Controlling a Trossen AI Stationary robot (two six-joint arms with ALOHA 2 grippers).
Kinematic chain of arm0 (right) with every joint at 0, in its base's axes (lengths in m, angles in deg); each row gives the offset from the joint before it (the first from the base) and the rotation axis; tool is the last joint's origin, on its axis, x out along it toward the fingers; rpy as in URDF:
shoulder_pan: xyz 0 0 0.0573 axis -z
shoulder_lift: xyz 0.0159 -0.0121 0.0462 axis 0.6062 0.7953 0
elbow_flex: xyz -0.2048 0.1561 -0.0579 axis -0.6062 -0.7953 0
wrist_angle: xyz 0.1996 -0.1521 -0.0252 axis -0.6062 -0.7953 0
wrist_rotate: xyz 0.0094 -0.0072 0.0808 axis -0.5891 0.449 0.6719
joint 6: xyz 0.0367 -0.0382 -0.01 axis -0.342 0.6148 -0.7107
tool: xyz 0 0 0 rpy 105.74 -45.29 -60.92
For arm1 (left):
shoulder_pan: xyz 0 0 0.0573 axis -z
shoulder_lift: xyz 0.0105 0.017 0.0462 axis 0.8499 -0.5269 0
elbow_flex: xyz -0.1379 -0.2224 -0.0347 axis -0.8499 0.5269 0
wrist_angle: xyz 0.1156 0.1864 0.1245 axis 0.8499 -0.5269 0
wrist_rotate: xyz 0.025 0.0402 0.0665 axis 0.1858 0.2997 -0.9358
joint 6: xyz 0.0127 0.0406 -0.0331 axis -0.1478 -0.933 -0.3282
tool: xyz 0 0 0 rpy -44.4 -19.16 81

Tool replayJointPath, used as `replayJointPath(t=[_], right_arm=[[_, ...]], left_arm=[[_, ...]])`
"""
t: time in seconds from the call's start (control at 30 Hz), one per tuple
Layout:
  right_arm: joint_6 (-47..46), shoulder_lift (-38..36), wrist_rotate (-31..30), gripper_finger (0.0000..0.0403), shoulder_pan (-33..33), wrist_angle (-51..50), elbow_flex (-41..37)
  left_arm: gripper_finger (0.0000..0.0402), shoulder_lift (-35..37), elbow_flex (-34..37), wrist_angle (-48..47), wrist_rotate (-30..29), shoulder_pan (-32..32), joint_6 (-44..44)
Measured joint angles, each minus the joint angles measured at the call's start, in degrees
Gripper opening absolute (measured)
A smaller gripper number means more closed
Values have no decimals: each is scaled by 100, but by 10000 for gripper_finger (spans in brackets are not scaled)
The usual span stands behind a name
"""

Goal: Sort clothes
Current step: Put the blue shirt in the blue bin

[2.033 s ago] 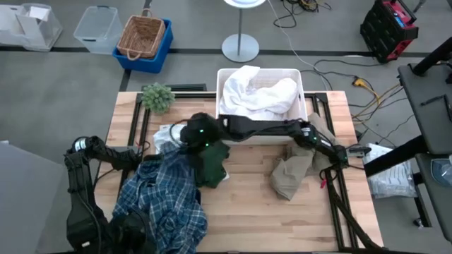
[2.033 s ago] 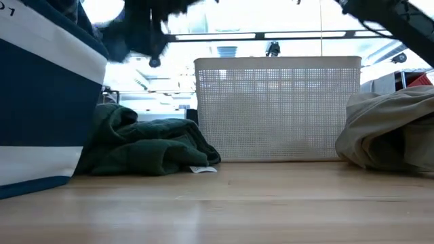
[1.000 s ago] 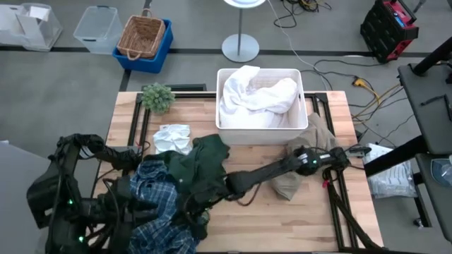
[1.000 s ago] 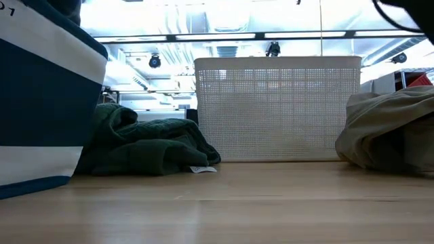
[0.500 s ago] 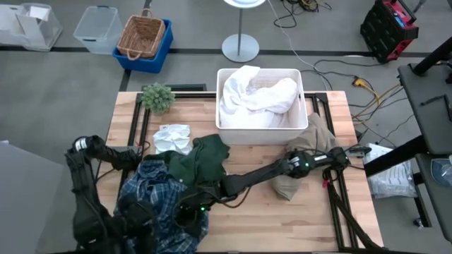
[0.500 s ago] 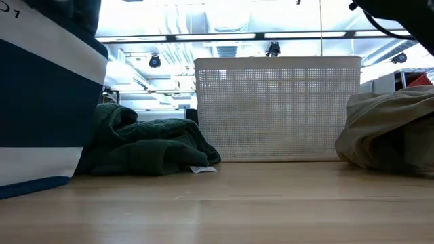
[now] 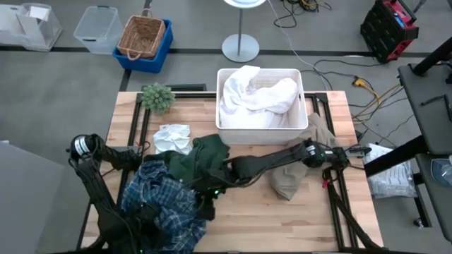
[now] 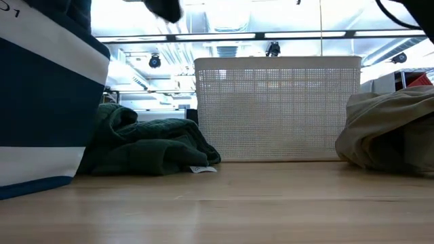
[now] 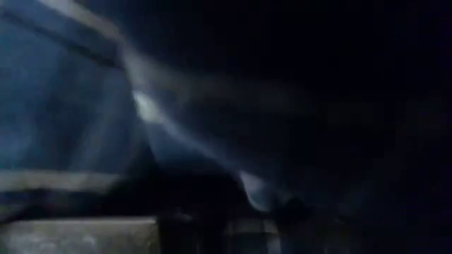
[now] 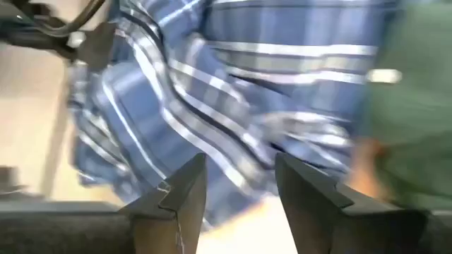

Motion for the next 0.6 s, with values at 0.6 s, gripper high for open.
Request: replayJointPath(t=[0.6], right_arm=[[608,-440,-1207,102,32,-987,-237]], left_arm=[[116,-26,-423,-618,-529,-217,353]])
